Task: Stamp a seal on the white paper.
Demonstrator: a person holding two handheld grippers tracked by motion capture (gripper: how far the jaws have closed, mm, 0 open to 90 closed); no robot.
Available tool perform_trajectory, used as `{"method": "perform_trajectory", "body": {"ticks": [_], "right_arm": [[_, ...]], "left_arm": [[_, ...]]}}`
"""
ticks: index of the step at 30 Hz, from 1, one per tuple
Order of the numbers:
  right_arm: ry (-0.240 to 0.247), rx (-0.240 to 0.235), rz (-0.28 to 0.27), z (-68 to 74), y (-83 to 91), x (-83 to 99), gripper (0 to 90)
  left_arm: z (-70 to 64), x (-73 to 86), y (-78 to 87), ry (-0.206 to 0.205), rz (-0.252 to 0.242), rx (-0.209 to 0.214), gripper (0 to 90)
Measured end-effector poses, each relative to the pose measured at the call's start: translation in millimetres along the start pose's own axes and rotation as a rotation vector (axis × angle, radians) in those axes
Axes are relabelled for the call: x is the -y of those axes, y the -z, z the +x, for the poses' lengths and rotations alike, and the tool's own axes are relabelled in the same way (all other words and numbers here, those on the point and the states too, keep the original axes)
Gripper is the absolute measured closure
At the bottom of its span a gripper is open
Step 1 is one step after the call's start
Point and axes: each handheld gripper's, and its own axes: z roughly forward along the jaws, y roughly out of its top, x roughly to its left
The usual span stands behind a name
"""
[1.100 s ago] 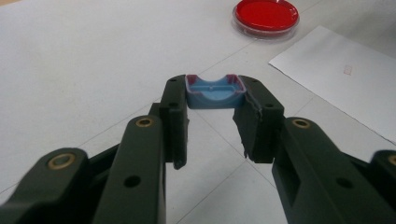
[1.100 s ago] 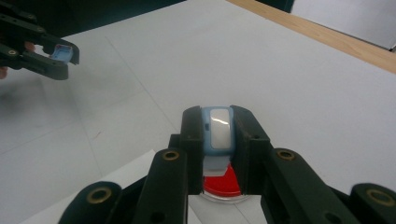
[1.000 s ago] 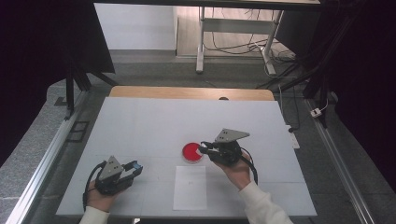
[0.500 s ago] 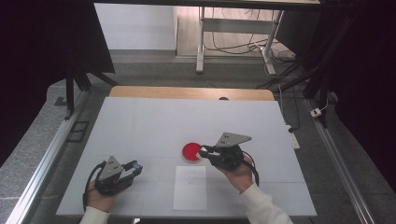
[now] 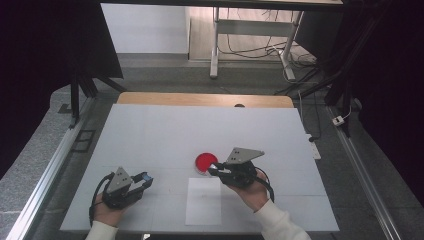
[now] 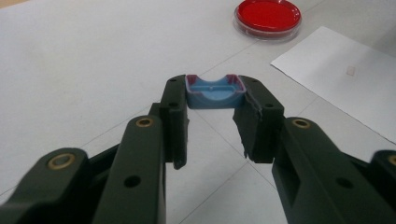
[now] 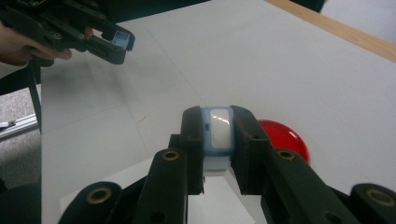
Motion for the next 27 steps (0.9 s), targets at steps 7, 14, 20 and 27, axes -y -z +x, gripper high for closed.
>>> {"method": "perform_trajectory", "body": {"ticks": [7, 14, 20, 27], "right_arm": [[0.014, -0.026, 0.015, 8.5, -3.8, 0.5, 75.3], [0.040, -0.056, 0.057, 15.4, -13.3, 2.8, 75.2], [0.041, -0.068, 0.079, 17.2, -17.7, 5.5, 75.2], [0.065, -0.086, 0.117, 22.3, -23.0, 8.4, 75.2]], "left_arm": [[-0.5, -0.2, -0.5, 0.000, 0.001, 0.002, 64.6], [0.2, 0.1, -0.6, 0.001, 0.002, 0.002, 64.6], [-0.4, 0.1, -0.8, 0.000, 0.002, 0.004, 64.6], [0.7, 0.7, -1.1, 0.002, 0.006, 0.007, 64.6]]}}
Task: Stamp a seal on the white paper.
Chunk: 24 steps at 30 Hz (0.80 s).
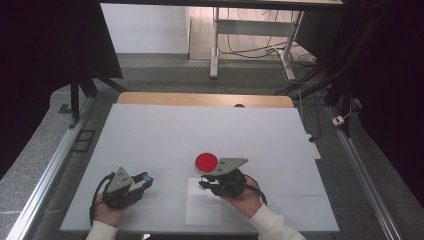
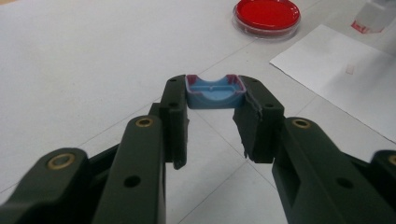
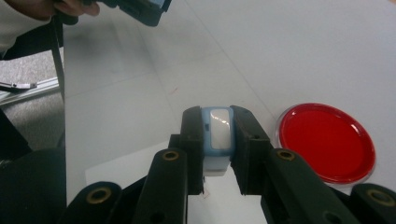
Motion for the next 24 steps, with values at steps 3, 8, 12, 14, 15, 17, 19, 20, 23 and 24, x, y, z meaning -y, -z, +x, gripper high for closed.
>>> {"method": "perform_trajectory", "body": {"ticks": [3, 8, 12, 14, 15, 17, 19, 20, 23, 24], "right_arm": [[0.010, -0.002, 0.017, 1.8, -2.1, 1.5, 75.2], [0.022, -0.012, 0.034, 2.9, -3.5, 4.1, 75.2], [0.029, -0.025, 0.041, 2.4, -5.4, 6.5, 75.2], [0.028, -0.028, 0.048, 1.8, -6.5, 7.2, 75.2], [0.028, -0.030, 0.052, 1.6, -7.1, 7.6, 75.2], [0.035, -0.033, 0.056, 1.6, -9.2, 8.7, 75.2], [0.037, -0.035, 0.064, 1.5, -10.6, 9.6, 75.2], [0.039, -0.033, 0.074, 1.4, -11.3, 10.2, 75.2], [0.042, -0.032, 0.079, 1.5, -13.4, 11.6, 75.2], [0.044, -0.028, 0.080, 2.0, -13.9, 12.0, 75.2]], "left_arm": [[-0.1, 0.0, 0.2, 0.000, 0.000, 0.000, 64.5], [-0.7, -0.1, 0.2, -0.002, -0.002, -0.001, 64.6], [-0.5, -0.1, 0.0, -0.001, -0.002, 0.000, 64.5], [-0.3, -0.1, 0.0, 0.000, -0.001, 0.001, 64.6], [-0.2, -0.1, 0.0, 0.000, -0.001, 0.001, 64.5], [-0.3, -0.1, 0.1, 0.000, -0.001, 0.001, 64.6], [-0.5, -0.1, 0.1, -0.001, -0.002, 0.000, 64.5], [-0.5, -0.1, 0.1, -0.001, -0.003, 0.000, 64.5], [-0.5, 0.0, 0.1, -0.001, -0.002, 0.000, 64.6], [-0.3, -0.1, 0.0, -0.001, -0.001, 0.002, 64.6]]}}
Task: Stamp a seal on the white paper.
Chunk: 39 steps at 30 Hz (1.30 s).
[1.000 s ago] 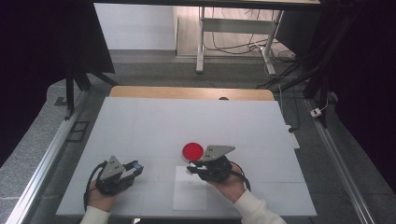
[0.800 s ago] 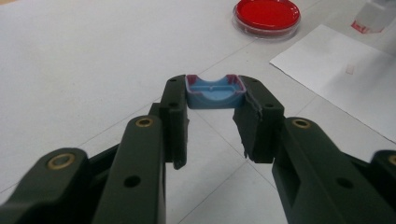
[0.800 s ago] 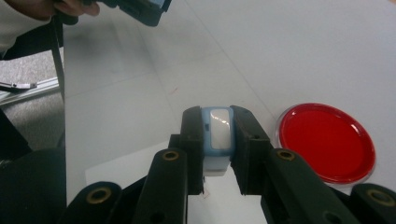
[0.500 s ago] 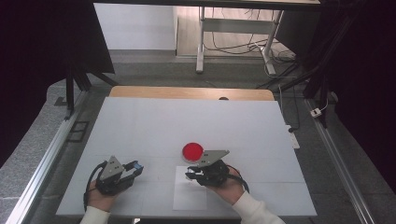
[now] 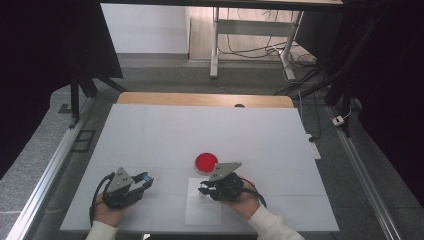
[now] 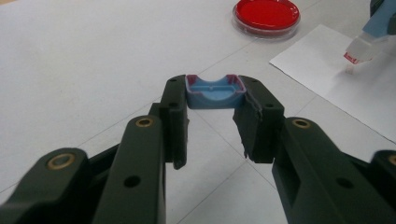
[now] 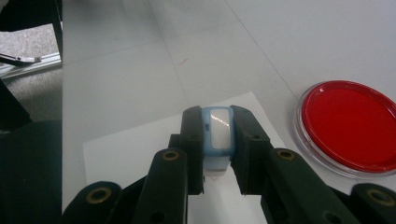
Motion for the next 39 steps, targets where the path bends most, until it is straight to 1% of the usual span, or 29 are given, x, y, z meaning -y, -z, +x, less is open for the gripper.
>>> {"method": "perform_trajectory", "body": {"ticks": [9, 18, 32, 34, 35, 39], "right_arm": [[0.017, -0.001, 0.022, -0.4, -4.5, 2.7, 75.2], [0.011, 0.000, 0.023, -0.4, -7.3, 4.6, 75.2], [0.021, -0.003, 0.029, 0.7, -10.6, 5.8, 75.2], [0.022, 0.000, 0.038, 1.1, -10.9, 5.8, 75.2], [0.019, -0.004, 0.032, 1.2, -11.6, 6.2, 75.2], [0.024, 0.001, 0.038, 1.5, -11.2, 6.0, 75.2]], "left_arm": [[0.0, 0.1, -0.1, -0.001, 0.001, 0.000, 64.5], [-0.1, 0.3, -0.6, 0.001, 0.003, 0.002, 64.5], [-0.3, 0.3, -0.9, -0.001, 0.006, 0.005, 64.5], [-0.4, 0.3, -1.0, -0.001, 0.007, 0.005, 64.5], [-0.4, 0.3, -1.0, -0.001, 0.007, 0.005, 64.5], [-0.3, 0.4, -1.0, -0.001, 0.007, 0.005, 64.5]]}}
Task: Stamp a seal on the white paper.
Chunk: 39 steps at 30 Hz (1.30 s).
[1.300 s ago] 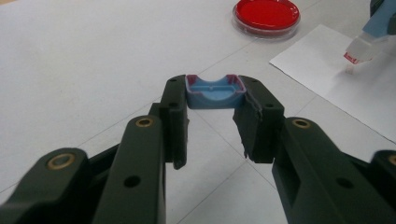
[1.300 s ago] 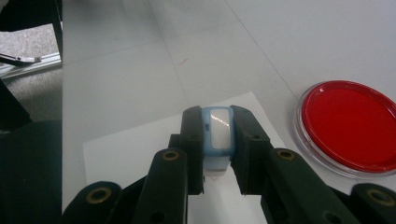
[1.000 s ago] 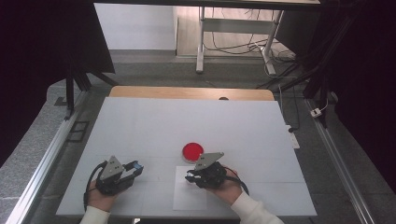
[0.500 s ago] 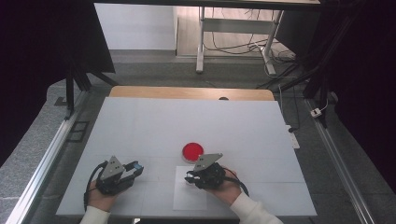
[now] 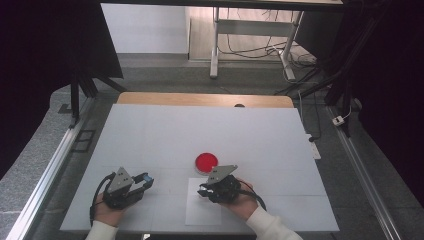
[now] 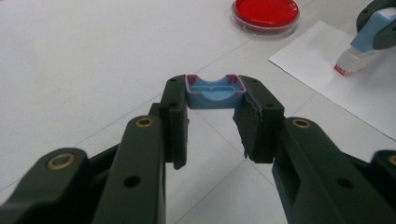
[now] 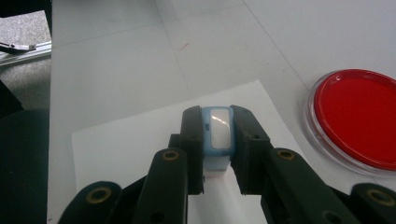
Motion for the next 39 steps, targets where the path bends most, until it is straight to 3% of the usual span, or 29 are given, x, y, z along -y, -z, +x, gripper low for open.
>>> {"method": "perform_trajectory", "body": {"ticks": [28, 39], "right_arm": [[-0.011, 0.013, 0.030, 2.0, -4.7, -0.3, 75.4], [-0.020, -0.001, 0.008, 0.0, -5.3, 3.0, 75.5]], "left_arm": [[-0.4, 0.1, -0.6, -0.003, 0.004, 0.003, 64.5], [-0.5, 0.2, -0.6, -0.005, 0.005, 0.002, 64.5]]}}
